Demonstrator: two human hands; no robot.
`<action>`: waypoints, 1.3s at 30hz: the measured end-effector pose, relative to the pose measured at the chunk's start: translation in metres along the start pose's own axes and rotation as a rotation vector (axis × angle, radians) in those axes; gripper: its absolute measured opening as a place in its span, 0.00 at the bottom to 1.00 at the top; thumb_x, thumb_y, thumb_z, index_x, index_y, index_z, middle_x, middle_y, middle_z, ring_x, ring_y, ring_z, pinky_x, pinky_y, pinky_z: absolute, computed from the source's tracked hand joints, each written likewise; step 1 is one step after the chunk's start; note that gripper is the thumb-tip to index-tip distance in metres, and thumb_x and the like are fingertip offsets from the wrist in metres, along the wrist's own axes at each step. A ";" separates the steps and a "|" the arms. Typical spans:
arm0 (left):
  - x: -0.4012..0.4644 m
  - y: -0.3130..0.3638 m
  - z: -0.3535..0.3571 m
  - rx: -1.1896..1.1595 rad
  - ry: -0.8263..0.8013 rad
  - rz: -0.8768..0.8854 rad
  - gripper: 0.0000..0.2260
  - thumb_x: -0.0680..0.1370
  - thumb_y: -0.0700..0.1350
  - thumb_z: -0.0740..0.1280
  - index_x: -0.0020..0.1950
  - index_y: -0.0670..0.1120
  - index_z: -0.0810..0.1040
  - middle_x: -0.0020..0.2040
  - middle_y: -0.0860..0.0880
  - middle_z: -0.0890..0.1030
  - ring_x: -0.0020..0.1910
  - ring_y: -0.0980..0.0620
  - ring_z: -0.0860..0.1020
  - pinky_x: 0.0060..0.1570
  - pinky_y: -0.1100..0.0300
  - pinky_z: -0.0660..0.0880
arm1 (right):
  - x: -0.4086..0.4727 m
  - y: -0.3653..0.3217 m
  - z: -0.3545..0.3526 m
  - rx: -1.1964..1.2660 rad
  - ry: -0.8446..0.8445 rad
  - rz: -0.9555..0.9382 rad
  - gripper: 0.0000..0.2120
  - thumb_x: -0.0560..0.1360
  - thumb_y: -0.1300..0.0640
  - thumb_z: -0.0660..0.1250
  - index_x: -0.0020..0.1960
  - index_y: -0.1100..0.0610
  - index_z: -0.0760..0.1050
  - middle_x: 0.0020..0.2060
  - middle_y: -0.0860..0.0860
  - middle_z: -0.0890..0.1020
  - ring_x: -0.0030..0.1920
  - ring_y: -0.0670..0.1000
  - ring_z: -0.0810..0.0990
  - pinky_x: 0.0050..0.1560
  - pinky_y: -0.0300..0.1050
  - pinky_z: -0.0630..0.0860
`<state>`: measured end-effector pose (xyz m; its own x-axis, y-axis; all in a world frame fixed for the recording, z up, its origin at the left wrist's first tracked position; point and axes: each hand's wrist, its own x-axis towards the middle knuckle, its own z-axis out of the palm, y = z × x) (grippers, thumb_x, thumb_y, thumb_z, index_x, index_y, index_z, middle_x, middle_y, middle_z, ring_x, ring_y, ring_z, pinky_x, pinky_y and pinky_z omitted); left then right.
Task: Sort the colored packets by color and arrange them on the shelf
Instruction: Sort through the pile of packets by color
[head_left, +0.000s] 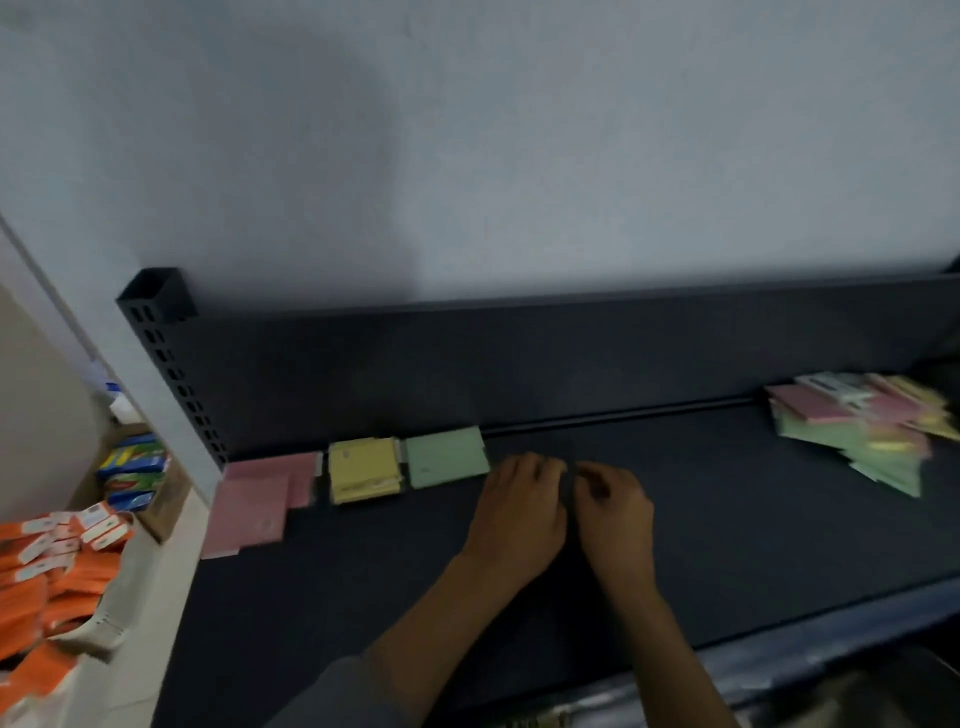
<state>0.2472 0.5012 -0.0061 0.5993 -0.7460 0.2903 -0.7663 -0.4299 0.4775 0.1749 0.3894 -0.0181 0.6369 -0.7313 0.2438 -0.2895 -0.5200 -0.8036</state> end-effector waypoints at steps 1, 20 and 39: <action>0.002 0.006 0.004 -0.005 -0.002 0.019 0.18 0.80 0.44 0.58 0.70 0.46 0.72 0.63 0.46 0.76 0.62 0.46 0.73 0.65 0.52 0.70 | -0.002 0.003 -0.008 0.003 0.027 0.028 0.07 0.79 0.63 0.66 0.52 0.56 0.83 0.47 0.51 0.81 0.46 0.48 0.80 0.50 0.45 0.78; 0.054 0.152 0.075 -0.100 -0.114 0.257 0.17 0.81 0.50 0.62 0.70 0.51 0.71 0.65 0.52 0.75 0.65 0.53 0.71 0.66 0.58 0.68 | -0.009 0.086 -0.148 -0.038 0.381 0.259 0.11 0.77 0.64 0.69 0.57 0.59 0.83 0.52 0.54 0.83 0.50 0.51 0.81 0.54 0.49 0.79; 0.093 0.305 0.165 -0.118 -0.078 0.373 0.12 0.78 0.47 0.65 0.61 0.52 0.76 0.55 0.55 0.78 0.55 0.53 0.75 0.57 0.58 0.71 | 0.007 0.179 -0.283 -0.013 0.448 0.289 0.08 0.76 0.62 0.67 0.51 0.56 0.84 0.44 0.48 0.82 0.48 0.49 0.81 0.49 0.50 0.79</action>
<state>0.0313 0.2171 0.0300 0.2626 -0.8780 0.4003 -0.8934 -0.0645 0.4446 -0.0747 0.1660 -0.0069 0.1630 -0.9609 0.2240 -0.4182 -0.2729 -0.8664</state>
